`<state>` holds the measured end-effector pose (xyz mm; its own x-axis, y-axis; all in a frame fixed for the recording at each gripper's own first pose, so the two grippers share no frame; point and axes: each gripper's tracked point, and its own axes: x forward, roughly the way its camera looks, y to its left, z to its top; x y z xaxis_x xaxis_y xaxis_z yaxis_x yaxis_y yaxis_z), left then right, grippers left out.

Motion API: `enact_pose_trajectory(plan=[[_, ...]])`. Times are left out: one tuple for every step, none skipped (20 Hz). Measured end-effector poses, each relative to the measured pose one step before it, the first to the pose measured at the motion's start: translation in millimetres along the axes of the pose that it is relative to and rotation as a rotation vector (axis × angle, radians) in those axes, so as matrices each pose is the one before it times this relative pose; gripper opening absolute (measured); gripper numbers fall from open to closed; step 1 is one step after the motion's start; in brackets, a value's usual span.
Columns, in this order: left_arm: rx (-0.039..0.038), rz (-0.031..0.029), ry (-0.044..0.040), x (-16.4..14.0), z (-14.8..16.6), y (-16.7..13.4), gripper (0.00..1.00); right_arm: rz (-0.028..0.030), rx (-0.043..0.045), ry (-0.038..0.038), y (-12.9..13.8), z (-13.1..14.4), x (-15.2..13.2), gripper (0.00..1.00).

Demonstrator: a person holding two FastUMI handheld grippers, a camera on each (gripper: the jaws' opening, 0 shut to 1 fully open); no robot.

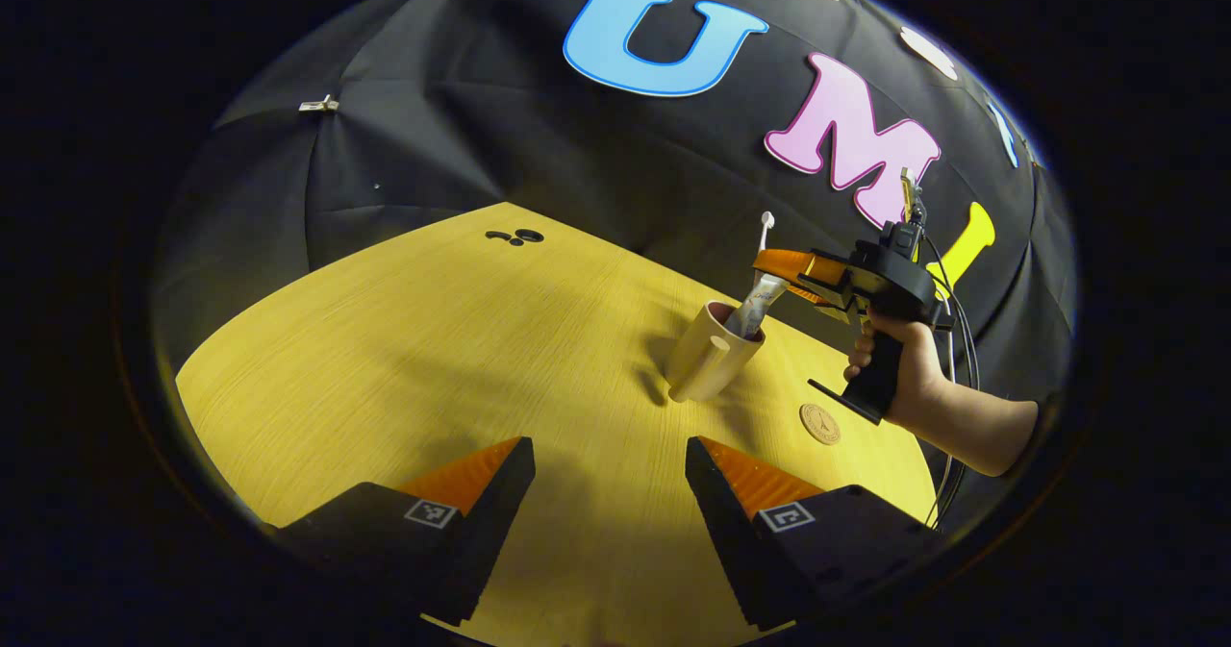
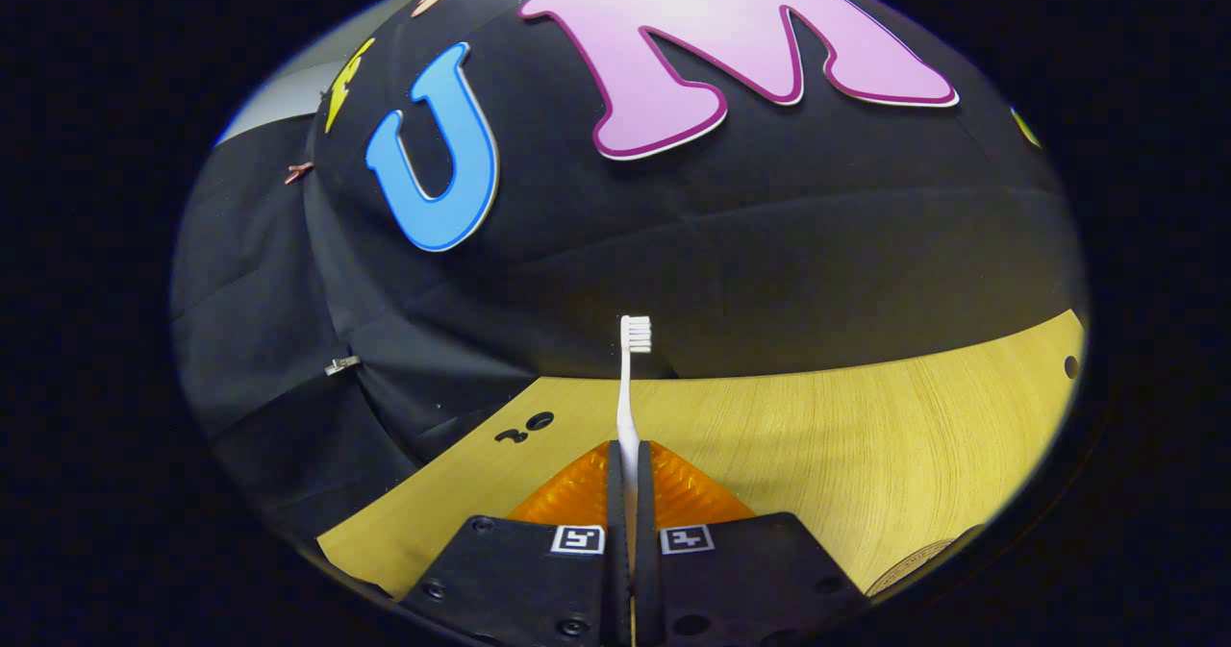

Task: Put the toothbrush and toothpaste on the desktop into the cup, then pick up the cup and place it on the coaster on the desktop.

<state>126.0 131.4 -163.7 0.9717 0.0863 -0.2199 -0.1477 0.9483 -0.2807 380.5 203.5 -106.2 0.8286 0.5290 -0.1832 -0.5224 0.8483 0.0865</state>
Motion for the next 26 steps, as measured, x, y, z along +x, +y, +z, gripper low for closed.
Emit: enact_pose_trajectory(plan=[[0.00168,-0.00174,0.00408,0.8,-2.31,-0.49,0.98,0.0021,0.00307,0.00463,-1.65,-5.89,-1.37,0.06],[0.00282,-0.00116,0.00269,-0.47,-2.7,-1.14,0.98,0.00415,0.02205,-0.01085,0.59,-1.93,-3.2,0.06],[0.00263,-0.00065,0.00454,0.44,-2.29,-0.7,0.98,-0.00712,0.00895,-0.00539,-2.94,0.3,-2.52,0.06],[0.0024,-0.00029,0.00545,-0.26,-2.4,-0.92,0.98,-0.00688,0.01024,-0.00459,-1.76,0.15,-1.56,0.06],[0.00179,-0.00068,0.00412,0.31,-2.97,-0.66,0.98,-0.00173,-0.00256,0.0028,-0.49,-1.29,-2.65,0.08],[0.00089,-0.00023,0.00517,0.47,-3.45,-0.57,0.98,0.00219,-0.00771,0.00267,0.21,-0.53,-3.87,0.08],[-0.00135,0.00082,0.0051,0.0,-2.0,-1.31,0.98,0.00147,-0.00934,0.0062,-0.47,-2.76,1.24,0.08],[-0.00339,-0.00018,0.00374,1.16,-2.52,-1.56,0.98,0.0094,-0.0046,0.00675,1.22,0.27,-5.03,0.11],[-0.00396,-0.0011,0.00044,-0.58,-0.79,-2.12,0.98,0.01352,0.00168,0.00002,2.78,0.27,-4.52,0.11],[-0.00402,-0.0018,-0.00069,1.2,-0.99,-2.05,0.98,0.00635,-0.00397,-0.00073,0.71,3.7,-5.13,0.1],[-0.00406,-0.00217,-0.00206,-0.28,0.48,-2.73,0.98,0.00093,-0.0119,-0.00345,0.36,-1.79,-3.27,0.33],[-0.00237,-0.00285,-0.00221,1.53,-0.07,-1.77,0.98,0.00003,-0.00765,-0.00336,0.26,0.89,-4.26,0.21],[-0.00147,-0.00242,-0.00211,0.93,0.35,-2.26,0.98,0.00179,0.00002,-0.00076,-0.57,0.12,-5.23,0.21],[-0.00065,-0.00084,-0.00215,0.34,-0.07,-1.48,0.98,-0.00175,0.00484,-0.00124,-1.16,1.56,-7.06,0.31],[-0.00023,-0.00074,-0.00359,0.8,2.09,-2.07,0.98,-0.00587,0.00045,-0.00156,-2.34,-0.03,-7.35,0.55],[0.00066,-0.00294,-0.0071,0.08,2.46,-1.82,0.98,-0.01347,-0.00662,-0.00948,-3.67,3.47,-8.11,0.78],[0.00125,-0.00353,-0.00645,0.52,4.3,-2.49,0.98,-0.01621,-0.00809,-0.00873,-5.5,3.79,-8.17,0.65],[0.00324,-0.00291,-0.00672,0.63,4.65,-1.75,0.98,-0.0124,-0.00325,-0.00559,-5.87,3.8,-9.76,0.82],[0.00355,-0.00488,-0.00629,1.58,6.69,-1.99,0.98,-0.01213,-0.00158,-0.00096,-6.21,3.24,-8.82,0.87],[0.00541,-0.00641,-0.00659,2.45,7.57,-2.42,0.98,-0.01307,-0.00167,0.00182,-6.07,0.9,-10.42,0.99],[0.00939,-0.00298,-0.0049,2.25,8.17,-1.51,0.98,-0.01592,-0.00648,0.00121,-8.45,2.4,-8.47,0.98],[0.012,-0.00359,-0.00221,3.48,7.86,-1.41,0.98,-0.0129,-0.00742,0.00433,-8.08,1.43,-8.91,0.98],[0.01544,-0.01013,-0.00111,3.76,8.97,-3.07,0.98,-0.0166,-0.00709,0.00522,-9.5,0.62,-8.33,0.98],[0.01945,-0.01286,0.00242,4.93,7.65,-2.89,0.98,-0.01649,-0.00525,0.00636,-10.21,1.08,-7.71,0.98],[0.02047,-0.01314,0.00806,5.52,7.32,-3.0,0.98,-0.01462,-0.0023,0.00391,-9.8,0.25,-8.73,0.98],[0.02124,-0.01421,0.01259,6.06,5.85,-3.57,0.98,-0.01764,-0.0015,0.00209,-10.38,0.95,-7.82,0.98]])
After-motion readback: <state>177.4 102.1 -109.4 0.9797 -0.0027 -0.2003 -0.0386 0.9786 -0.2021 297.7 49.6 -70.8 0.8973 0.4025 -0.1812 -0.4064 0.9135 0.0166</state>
